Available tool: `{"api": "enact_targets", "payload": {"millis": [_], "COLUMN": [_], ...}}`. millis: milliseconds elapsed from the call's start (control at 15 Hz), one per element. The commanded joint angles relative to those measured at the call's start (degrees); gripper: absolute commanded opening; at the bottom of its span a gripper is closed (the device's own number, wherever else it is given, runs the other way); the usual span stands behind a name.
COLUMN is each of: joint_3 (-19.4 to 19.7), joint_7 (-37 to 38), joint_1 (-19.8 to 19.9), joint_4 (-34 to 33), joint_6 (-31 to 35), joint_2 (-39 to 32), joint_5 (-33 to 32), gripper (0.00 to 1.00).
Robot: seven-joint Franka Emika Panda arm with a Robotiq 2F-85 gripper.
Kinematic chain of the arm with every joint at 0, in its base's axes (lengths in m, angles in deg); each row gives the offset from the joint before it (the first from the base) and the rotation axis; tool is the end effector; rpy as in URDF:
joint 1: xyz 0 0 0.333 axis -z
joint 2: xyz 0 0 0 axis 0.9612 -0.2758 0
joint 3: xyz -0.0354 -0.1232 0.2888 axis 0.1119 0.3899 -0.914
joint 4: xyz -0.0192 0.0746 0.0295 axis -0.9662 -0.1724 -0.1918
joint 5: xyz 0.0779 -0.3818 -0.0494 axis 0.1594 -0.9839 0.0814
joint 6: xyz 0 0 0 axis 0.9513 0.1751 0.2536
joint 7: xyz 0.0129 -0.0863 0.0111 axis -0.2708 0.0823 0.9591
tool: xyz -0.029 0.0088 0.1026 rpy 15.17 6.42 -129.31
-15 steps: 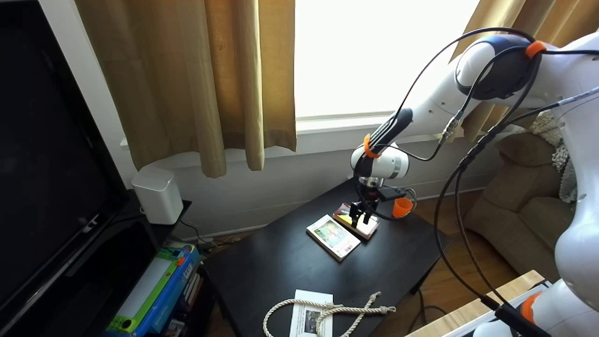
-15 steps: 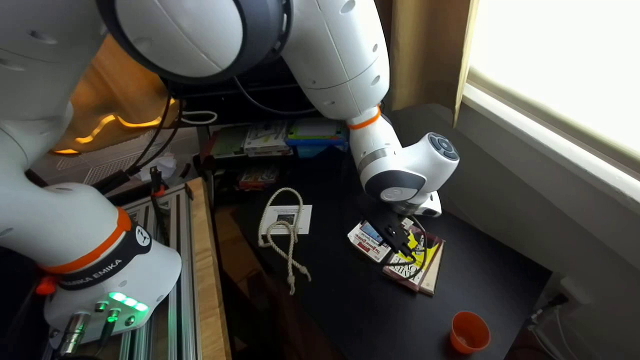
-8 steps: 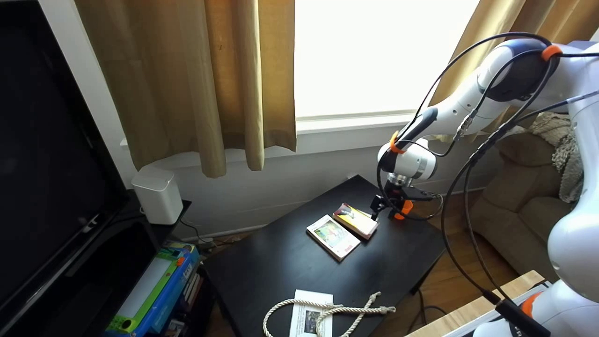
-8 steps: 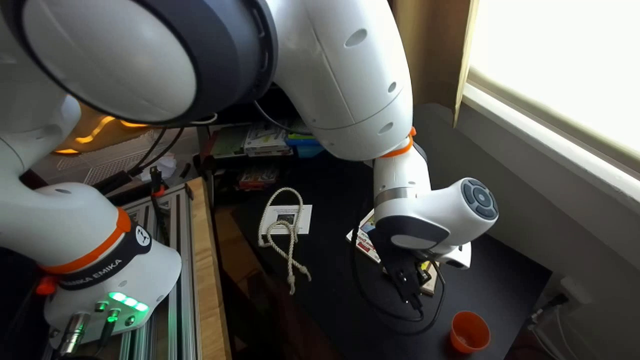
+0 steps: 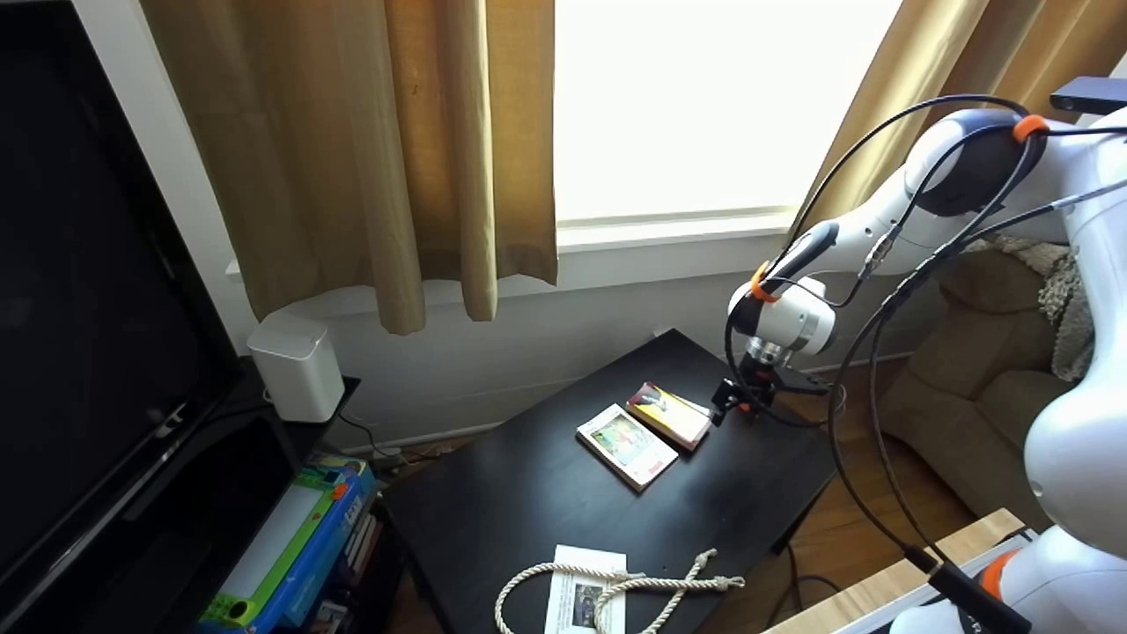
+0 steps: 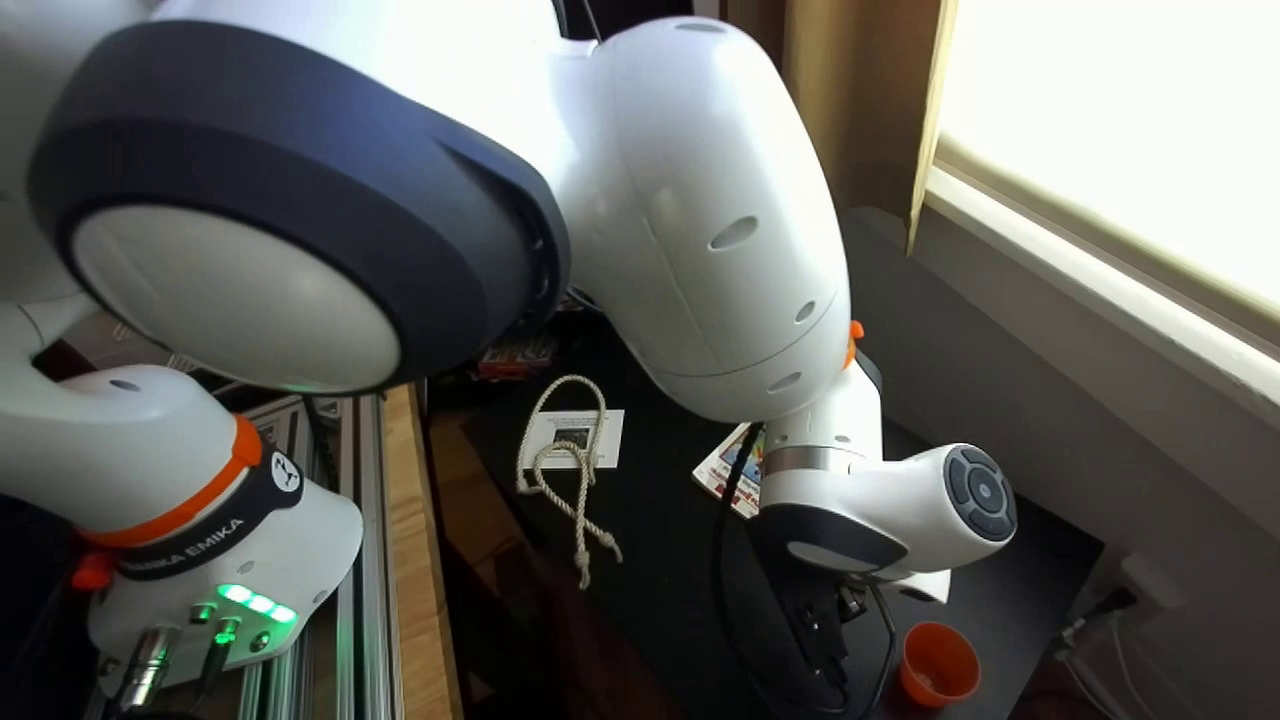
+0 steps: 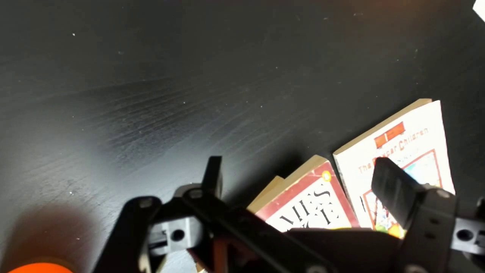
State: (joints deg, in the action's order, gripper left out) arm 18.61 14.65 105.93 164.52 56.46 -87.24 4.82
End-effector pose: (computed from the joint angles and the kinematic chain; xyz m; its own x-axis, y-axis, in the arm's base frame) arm 0.5175 -0.2033 -0.0682 0.9817 0.0540 -0.1828 -0.0153 -0.9336 -0.3581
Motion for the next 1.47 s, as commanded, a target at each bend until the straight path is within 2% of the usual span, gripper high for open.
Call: {"api": "enact_targets", "payload": {"millis": [0,667,1400], "joint_3": [0.2,-1.2,-5.2], "joint_7": [-0.3,1.2,0.2], "joint_1": [-0.3,1.0,4.0], "joint_4": [-0.5,-12.1,-22.0], "joint_6": [-0.2,-1.5,-1.0], "joint_2": [-0.2,-9.5,-18.8], "joint_5": [0.5,4.1,7.5], "gripper": [1.0,1.0,1.0]}}
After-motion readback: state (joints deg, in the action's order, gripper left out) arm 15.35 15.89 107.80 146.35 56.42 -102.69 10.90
